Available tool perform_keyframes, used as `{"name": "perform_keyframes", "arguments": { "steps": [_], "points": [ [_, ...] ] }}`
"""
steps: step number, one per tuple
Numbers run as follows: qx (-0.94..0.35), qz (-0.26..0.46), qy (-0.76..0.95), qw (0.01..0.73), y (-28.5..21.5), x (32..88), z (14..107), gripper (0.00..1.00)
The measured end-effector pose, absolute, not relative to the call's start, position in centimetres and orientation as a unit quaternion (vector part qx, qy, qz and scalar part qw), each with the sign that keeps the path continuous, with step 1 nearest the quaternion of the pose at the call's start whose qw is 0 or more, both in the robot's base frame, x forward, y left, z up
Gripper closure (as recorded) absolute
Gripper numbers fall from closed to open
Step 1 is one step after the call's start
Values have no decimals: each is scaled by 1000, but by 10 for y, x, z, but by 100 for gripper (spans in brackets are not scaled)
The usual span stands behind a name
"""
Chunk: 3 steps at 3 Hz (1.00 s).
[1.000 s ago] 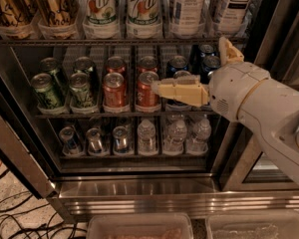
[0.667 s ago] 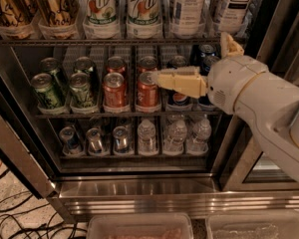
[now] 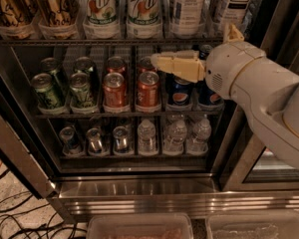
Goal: Pick blue plastic bottle from top shelf of fridge
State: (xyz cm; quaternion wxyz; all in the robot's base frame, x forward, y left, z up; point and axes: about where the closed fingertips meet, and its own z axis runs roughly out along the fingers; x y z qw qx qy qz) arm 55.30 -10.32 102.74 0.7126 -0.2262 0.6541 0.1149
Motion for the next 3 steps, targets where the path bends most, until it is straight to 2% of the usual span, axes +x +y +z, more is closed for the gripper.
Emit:
{"name": "perform_keyframes", "arguments": {
  "steps": [3],
  "points": [
    [-211,119,653,717,-92,548,1044,0]
  ]
}}
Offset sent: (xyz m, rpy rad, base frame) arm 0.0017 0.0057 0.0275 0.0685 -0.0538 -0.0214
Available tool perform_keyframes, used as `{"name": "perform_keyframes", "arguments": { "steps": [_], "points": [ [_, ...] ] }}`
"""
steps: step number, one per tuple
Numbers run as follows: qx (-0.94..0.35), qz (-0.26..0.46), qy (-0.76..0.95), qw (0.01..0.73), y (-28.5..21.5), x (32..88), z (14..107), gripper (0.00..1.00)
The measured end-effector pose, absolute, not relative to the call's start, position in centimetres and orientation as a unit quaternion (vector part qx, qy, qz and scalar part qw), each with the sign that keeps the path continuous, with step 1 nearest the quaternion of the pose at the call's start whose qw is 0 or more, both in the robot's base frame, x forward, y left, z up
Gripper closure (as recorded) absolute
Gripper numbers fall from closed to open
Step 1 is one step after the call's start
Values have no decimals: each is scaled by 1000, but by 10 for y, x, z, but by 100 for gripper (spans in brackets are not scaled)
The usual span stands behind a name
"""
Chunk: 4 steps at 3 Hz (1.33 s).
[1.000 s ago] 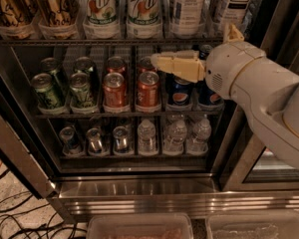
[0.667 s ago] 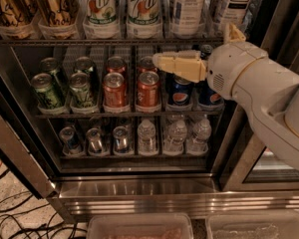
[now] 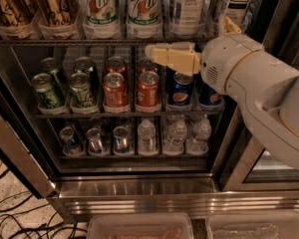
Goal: Pick blue plastic bottle from top shelf of fridge
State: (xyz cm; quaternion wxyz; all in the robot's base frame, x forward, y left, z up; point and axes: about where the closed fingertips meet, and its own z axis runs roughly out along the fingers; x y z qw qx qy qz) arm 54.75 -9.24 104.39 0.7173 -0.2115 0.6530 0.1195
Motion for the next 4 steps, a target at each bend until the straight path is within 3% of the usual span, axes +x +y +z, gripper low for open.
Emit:
{"name": "perform_keyframes", "arguments": {
  "steps": [1,2,3,4],
  "points": [
    [-211,119,653,717,-92,548,1044,2],
    [-212,120,653,717,-92,548,1044,39],
    [-212,120,653,717,-92,547,1044,22],
    [-212,120,653,717,-92,547,1044,13]
  ]
}}
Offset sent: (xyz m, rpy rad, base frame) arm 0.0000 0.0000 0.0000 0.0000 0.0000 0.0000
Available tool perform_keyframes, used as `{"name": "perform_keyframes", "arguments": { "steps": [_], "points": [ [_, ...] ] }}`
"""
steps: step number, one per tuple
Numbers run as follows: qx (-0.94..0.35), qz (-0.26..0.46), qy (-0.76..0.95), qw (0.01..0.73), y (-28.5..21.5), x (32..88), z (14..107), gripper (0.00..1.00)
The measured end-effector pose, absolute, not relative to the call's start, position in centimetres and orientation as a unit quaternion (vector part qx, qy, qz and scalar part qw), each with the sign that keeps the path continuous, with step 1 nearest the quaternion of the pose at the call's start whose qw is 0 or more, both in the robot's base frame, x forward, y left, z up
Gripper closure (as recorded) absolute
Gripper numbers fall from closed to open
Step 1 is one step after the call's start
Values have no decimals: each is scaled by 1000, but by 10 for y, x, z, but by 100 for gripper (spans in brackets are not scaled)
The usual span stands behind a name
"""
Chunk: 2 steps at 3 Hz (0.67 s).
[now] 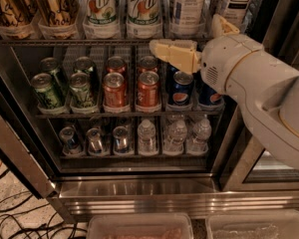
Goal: Pick blue plastic bottle from top shelf of fridge
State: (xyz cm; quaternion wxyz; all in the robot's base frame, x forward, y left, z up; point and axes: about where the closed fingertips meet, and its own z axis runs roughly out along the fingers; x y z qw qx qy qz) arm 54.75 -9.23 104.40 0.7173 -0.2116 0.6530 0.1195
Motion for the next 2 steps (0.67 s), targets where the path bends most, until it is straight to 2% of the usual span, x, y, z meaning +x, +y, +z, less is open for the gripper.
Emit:
{"name": "perform_keyframes", "arguments": {
  "steps": [1,2],
  "points": [
    [-212,120,653,717,-92,548,1044,27],
    [-214,122,648,721,-89,549,1048,27]
  ]
}}
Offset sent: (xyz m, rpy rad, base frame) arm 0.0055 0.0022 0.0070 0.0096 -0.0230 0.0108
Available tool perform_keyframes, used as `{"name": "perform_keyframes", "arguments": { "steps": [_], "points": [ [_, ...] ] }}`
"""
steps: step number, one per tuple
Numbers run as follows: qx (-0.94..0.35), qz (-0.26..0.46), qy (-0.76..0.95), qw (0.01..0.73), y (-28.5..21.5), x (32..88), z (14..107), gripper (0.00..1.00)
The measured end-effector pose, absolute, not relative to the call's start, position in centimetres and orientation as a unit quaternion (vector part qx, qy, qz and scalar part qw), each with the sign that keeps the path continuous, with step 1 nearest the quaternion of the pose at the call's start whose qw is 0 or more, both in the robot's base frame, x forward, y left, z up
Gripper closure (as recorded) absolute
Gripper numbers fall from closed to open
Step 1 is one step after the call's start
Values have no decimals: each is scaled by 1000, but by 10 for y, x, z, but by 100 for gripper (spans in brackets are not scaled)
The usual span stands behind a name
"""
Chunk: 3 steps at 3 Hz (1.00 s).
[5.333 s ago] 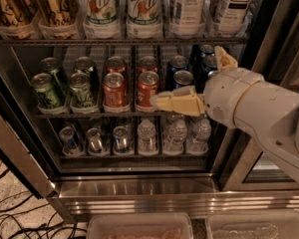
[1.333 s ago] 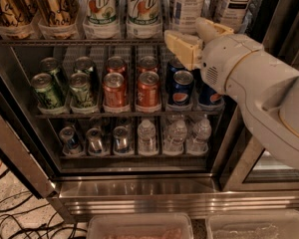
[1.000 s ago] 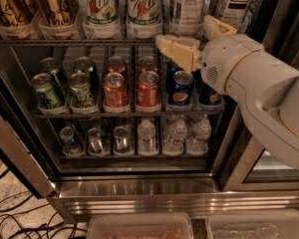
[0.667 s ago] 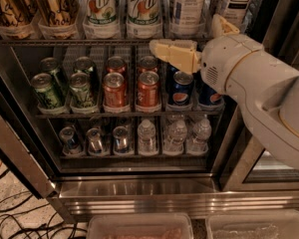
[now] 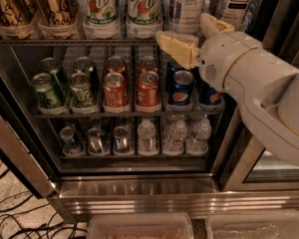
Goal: Pick blue plastic bottle from top shelf of fridge
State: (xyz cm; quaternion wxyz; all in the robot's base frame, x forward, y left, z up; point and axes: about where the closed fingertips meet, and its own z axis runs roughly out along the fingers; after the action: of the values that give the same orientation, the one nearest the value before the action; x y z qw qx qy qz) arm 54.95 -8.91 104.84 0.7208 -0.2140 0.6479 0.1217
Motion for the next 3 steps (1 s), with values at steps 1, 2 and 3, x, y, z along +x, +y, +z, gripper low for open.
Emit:
{"name": "perform_keyframes", "arguments": {
  "steps": [1,2,3],
  "points": [
    [-215,119,642,727,-89,555,1054,21],
    [-210,112,638,732,-92,562,1058,16],
    [-201,104,640,734,-98,571,1058,18]
  ]
}}
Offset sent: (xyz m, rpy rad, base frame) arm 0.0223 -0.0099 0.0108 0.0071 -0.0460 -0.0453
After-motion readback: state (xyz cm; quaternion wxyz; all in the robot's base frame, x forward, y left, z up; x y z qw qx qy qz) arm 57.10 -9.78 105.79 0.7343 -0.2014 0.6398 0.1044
